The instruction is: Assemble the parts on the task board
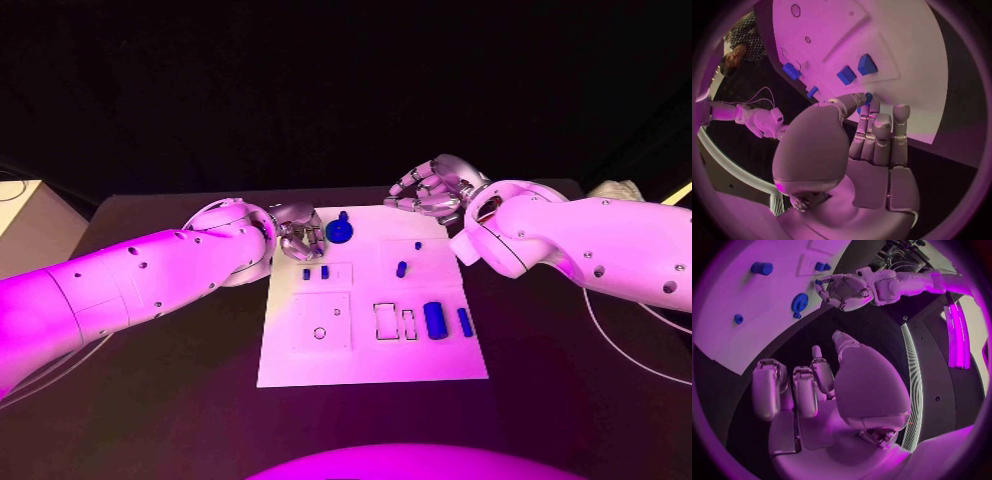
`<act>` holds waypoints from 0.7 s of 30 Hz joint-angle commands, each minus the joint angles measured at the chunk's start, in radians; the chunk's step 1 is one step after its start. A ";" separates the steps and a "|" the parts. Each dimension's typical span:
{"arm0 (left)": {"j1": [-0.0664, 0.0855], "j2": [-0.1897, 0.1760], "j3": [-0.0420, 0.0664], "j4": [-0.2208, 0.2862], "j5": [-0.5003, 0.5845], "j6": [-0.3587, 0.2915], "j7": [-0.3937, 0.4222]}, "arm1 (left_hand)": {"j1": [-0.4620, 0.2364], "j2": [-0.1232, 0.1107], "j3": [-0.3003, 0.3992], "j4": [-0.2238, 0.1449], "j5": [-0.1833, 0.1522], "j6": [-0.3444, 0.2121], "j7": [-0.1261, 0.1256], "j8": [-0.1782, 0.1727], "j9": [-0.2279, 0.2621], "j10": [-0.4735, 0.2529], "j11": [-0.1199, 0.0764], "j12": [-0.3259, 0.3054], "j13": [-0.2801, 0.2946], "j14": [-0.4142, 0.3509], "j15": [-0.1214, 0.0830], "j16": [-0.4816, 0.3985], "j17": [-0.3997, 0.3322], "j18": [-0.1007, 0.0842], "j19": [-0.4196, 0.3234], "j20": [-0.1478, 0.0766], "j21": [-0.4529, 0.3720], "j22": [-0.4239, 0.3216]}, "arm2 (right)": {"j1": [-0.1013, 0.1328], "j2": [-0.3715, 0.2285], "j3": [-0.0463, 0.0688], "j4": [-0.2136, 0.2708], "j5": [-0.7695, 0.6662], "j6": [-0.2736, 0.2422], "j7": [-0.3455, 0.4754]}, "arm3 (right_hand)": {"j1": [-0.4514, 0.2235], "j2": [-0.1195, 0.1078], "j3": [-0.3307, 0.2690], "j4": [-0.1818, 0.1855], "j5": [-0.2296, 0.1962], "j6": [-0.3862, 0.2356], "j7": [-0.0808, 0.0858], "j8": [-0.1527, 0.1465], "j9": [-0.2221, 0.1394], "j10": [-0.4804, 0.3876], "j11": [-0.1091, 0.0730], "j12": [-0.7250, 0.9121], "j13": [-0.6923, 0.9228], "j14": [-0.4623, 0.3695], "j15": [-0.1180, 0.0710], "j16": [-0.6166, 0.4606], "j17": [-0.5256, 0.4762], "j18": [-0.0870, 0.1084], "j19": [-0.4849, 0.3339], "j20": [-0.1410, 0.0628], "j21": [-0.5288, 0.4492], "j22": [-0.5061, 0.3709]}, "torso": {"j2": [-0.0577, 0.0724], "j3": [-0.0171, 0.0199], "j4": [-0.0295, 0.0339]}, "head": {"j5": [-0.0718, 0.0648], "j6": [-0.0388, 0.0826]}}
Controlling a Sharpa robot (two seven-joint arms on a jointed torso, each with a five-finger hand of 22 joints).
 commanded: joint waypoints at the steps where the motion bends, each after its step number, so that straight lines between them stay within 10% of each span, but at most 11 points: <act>1: -0.005 0.004 -0.003 0.001 -0.009 0.032 0.001 | 0.001 0.005 0.001 -0.007 -0.001 0.008 0.001 -0.007 0.002 0.006 0.001 -0.006 -0.001 0.001 0.000 0.004 -0.001 -0.011 0.002 0.000 0.004 -0.001 | -0.001 0.000 0.000 0.002 -0.010 0.009 0.006 | -0.009 0.002 0.006 -0.002 0.004 -0.005 -0.001 0.006 0.001 -0.006 -0.001 -0.001 0.028 0.083 0.002 -0.005 0.180 0.018 0.017 0.007 -0.002 0.129 | 0.000 0.0008 -0.0002 | 0.000 0.000; 21: -0.005 0.001 -0.004 0.000 -0.006 0.039 -0.004 | -0.029 -0.020 -0.006 -0.013 -0.001 -0.034 0.013 -0.057 -0.013 -0.006 0.014 -0.048 -0.007 -0.024 0.012 -0.004 -0.039 -0.007 -0.027 0.007 -0.014 -0.024 | 0.000 -0.003 0.000 0.002 -0.010 0.006 0.007 | -0.011 0.000 0.011 -0.001 0.005 -0.004 -0.002 0.009 0.002 -0.006 -0.002 -0.001 0.026 0.083 0.001 -0.007 0.178 0.019 0.017 0.007 -0.006 0.127 | -0.002 0.0004 0.0008 | -0.001 0.001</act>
